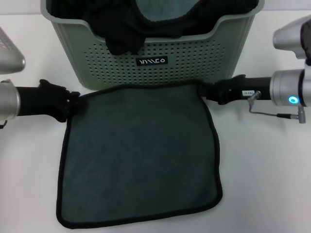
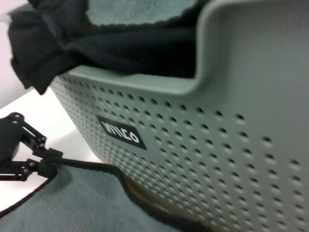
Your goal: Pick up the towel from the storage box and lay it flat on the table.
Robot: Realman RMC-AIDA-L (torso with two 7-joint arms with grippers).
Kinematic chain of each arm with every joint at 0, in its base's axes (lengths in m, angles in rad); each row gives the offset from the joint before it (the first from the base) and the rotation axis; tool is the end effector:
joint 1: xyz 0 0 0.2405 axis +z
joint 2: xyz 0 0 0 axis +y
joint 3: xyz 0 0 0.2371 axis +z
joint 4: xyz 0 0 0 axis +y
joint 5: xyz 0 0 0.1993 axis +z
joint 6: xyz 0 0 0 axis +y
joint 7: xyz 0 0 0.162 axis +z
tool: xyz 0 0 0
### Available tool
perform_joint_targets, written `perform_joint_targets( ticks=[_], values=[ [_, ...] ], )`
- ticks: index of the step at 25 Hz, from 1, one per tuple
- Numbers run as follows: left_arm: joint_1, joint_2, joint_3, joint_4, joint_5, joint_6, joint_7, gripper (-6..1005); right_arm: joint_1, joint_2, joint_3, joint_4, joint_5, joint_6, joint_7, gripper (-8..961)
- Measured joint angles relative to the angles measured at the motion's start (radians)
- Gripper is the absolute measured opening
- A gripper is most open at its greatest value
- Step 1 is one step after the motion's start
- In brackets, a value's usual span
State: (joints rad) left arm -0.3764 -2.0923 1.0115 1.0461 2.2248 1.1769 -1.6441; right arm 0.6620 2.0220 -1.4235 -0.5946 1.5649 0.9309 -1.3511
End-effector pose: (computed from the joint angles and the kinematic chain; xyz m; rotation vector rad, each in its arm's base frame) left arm -0.2787 0.3426 0.0138 -2.5300 -0.5683 -0.0018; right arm 0.1946 0.3830 -0.0639 -2.5918 0.9210 0.4505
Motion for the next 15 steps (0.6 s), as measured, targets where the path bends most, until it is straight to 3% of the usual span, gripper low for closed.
perform_joint_targets(
  ticks=[4,6,10,15],
  values=[
    [0.025,0.000,-0.031,0.000,-0.035,-0.002,-0.007,170,-0.049,-0.007,0.006,-0.036,-0.004,0.009,0.037,164],
    [0.043,0.000,-0.046,0.002,-0.074,-0.006,-0.001,369,-0.088,-0.010,0.006,-0.076,-0.005,0.018,0.042,165],
    [0.069,0.000,-0.051,0.002,-0.132,-0.009,0.004,517,-0.205,-0.019,0.031,-0.221,-0.002,0.083,0.042,349],
    [0.125,0.000,-0.047,-0.023,-0.308,0.077,0.071,644,-0.308,-0.016,0.183,-0.354,0.006,0.415,-0.052,583]
  ],
)
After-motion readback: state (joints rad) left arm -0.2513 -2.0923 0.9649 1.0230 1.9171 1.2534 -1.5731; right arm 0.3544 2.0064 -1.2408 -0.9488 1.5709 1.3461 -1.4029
